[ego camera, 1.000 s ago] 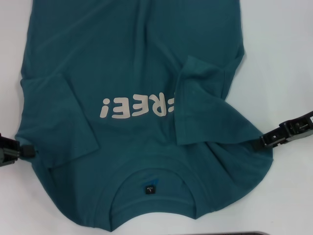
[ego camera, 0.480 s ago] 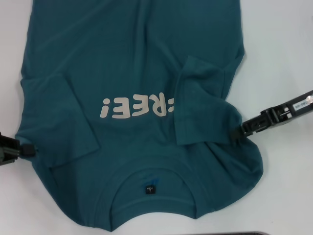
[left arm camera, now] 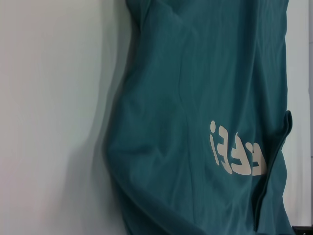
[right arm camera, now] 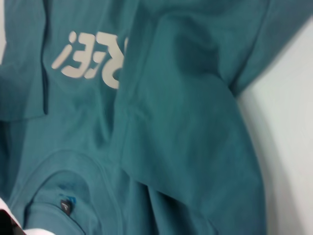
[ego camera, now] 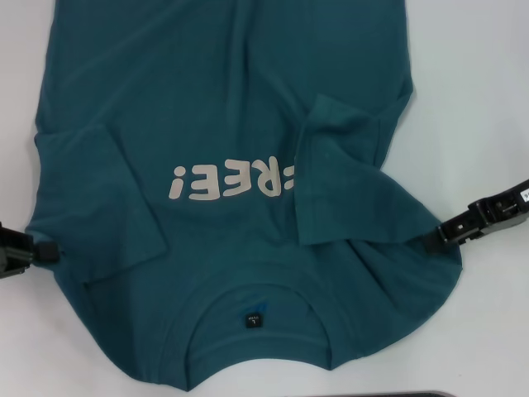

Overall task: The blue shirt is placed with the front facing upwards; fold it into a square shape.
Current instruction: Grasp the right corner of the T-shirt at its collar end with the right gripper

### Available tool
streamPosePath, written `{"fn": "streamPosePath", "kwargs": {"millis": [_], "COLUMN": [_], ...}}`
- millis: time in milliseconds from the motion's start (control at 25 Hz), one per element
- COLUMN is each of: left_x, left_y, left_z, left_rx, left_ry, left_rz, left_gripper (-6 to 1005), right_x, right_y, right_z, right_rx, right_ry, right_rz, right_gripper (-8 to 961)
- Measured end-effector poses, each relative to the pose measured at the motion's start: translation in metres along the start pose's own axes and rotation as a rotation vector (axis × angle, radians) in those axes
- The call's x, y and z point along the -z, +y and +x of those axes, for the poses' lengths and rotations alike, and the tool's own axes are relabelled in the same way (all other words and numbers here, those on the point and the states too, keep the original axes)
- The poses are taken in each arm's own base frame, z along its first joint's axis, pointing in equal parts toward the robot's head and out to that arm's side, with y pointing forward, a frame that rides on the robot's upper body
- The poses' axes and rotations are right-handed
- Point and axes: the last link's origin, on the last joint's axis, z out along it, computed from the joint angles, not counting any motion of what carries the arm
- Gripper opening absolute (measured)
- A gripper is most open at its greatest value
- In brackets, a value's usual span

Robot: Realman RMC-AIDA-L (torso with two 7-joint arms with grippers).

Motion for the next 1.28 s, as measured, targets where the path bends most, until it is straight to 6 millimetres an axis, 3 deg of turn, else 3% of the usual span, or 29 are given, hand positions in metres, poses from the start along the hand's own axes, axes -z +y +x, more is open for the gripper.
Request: {"fn": "streamPosePath", "kwargs": {"millis": [320, 720, 920, 1280], "left_x": [0.000, 0.001, 0.001, 0.000], "left_y": [0.000, 0.001, 0.002, 0.003], "left_z": [0.000, 0.002, 0.003, 0.004], "left_rx": [0.002, 0.001, 0.000, -0.004], "left_ry": [0.002, 0.006, 0.007, 0.007], "left_rz": [-0.001, -0.001, -0.001, -0.002], "left_gripper": [13, 14, 14, 13], "right_x": [0.000, -0.018, -0.010, -0.004], "right_y": [-0.004, 0.015, 0.020, 0.004], "right_z": [-0.001, -0.009, -0.013, -0.006], "right_rx": [-0.013, 0.033, 0.041, -0.003], "right_ry": [0.010, 0.028, -0.014, -0.009], "right_rz": [0.035, -0.010, -0.065, -0.004], "right_gripper": [569, 550, 540, 523]}}
